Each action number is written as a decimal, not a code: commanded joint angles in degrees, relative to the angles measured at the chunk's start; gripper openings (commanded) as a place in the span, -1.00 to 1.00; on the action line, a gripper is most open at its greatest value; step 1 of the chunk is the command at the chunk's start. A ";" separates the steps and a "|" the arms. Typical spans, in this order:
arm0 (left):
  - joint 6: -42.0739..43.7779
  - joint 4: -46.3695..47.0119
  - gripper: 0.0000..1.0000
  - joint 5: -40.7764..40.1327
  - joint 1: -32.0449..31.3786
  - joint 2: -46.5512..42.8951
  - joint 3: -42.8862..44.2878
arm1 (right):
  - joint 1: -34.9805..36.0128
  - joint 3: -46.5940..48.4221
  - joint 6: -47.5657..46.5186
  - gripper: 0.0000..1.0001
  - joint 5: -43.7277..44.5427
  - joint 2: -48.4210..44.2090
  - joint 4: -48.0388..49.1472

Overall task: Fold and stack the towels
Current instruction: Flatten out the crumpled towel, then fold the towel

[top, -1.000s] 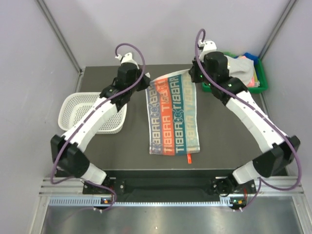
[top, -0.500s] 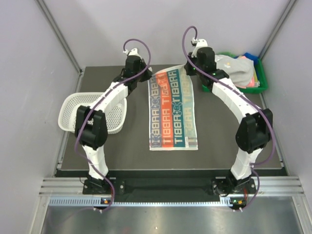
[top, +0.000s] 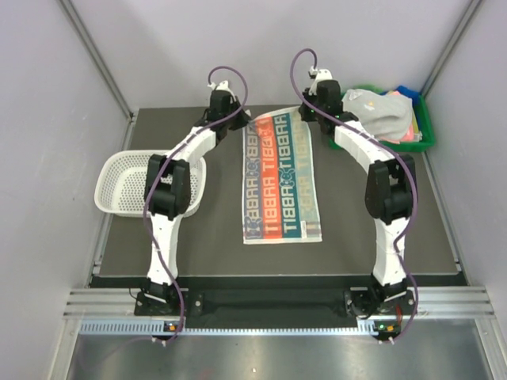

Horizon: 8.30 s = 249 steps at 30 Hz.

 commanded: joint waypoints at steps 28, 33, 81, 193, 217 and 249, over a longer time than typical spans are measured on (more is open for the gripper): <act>-7.56 13.73 -1.00 3.23 -1.81 -9.29 -20.74 | -2.97 -17.79 4.35 -1.00 -2.61 -12.00 4.66; -8.80 14.25 -1.00 1.83 -3.66 -13.78 -29.26 | -2.70 -25.71 4.88 -1.00 -2.61 -18.50 4.66; -14.77 3.53 0.01 -5.91 -9.20 -38.41 -56.97 | 8.37 -60.79 17.79 -0.13 5.81 -37.68 6.69; -10.64 -6.31 -1.00 -2.66 -10.34 -26.80 -44.22 | 11.45 -59.12 20.26 -0.31 14.62 -29.50 4.22; -10.38 -6.58 -1.00 -2.66 -10.43 -25.83 -43.78 | 11.45 -57.27 18.85 -0.63 15.76 -32.49 0.18; -10.29 -6.05 -1.00 -2.13 -10.34 -24.86 -44.13 | 11.45 -57.36 18.76 -0.66 14.44 -31.08 0.27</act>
